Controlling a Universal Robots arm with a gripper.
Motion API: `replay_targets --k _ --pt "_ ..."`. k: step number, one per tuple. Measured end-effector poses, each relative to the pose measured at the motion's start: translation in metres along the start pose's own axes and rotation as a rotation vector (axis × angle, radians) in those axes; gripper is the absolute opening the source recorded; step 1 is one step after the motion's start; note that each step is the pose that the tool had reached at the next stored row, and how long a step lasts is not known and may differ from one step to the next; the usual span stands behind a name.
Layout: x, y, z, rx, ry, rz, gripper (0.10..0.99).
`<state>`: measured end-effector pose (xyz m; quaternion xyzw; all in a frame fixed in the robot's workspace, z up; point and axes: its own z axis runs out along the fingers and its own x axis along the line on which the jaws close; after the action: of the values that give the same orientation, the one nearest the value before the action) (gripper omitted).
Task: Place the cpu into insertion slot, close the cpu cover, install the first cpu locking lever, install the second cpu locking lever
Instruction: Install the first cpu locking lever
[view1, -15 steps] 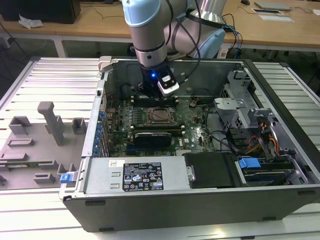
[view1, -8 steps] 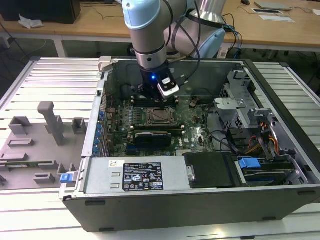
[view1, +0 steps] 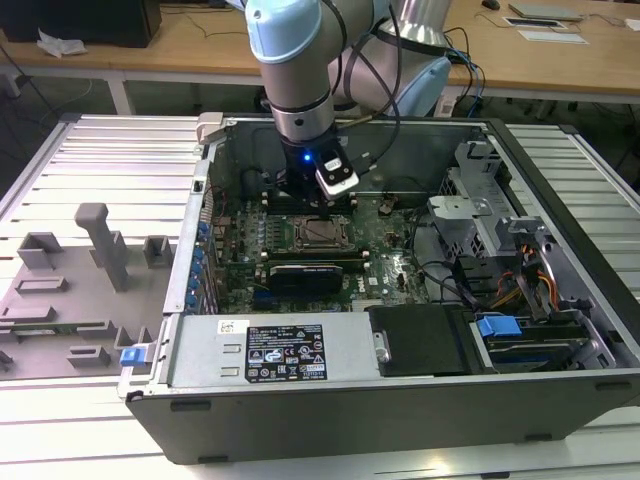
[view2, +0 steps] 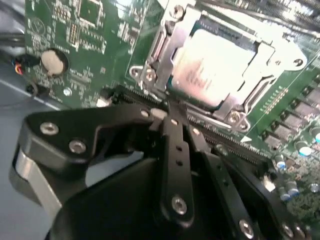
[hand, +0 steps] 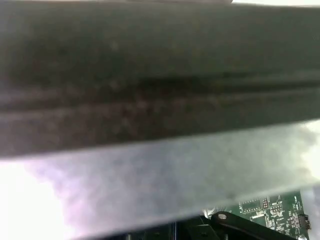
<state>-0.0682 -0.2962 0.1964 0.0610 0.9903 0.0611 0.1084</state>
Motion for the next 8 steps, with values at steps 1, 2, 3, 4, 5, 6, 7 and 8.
replay_targets --k 1,2,3,4,5,6,7,8 --pt "-0.0001 0.0000 -0.0001 0.000 0.0000 0.000 0.106" --pt "-0.0003 0.0002 -0.0008 0.000 -0.0003 0.000 0.106" --pt "-0.0006 0.0003 -0.0021 0.000 -0.0007 0.000 0.106" --pt "-0.0010 0.0006 -0.0043 0.000 -0.0005 0.000 0.106" --pt "-0.0014 0.0009 -0.0063 0.000 -0.0001 0.000 0.106" --pt "-0.0018 0.0012 -0.0082 0.000 -0.0001 0.000 0.106" --pt "-0.0023 0.0014 -0.0104 0.001 -0.0001 0.000 0.106" --pt "-0.0029 0.0018 -0.0132 0.002 -0.0003 -0.001 0.106"
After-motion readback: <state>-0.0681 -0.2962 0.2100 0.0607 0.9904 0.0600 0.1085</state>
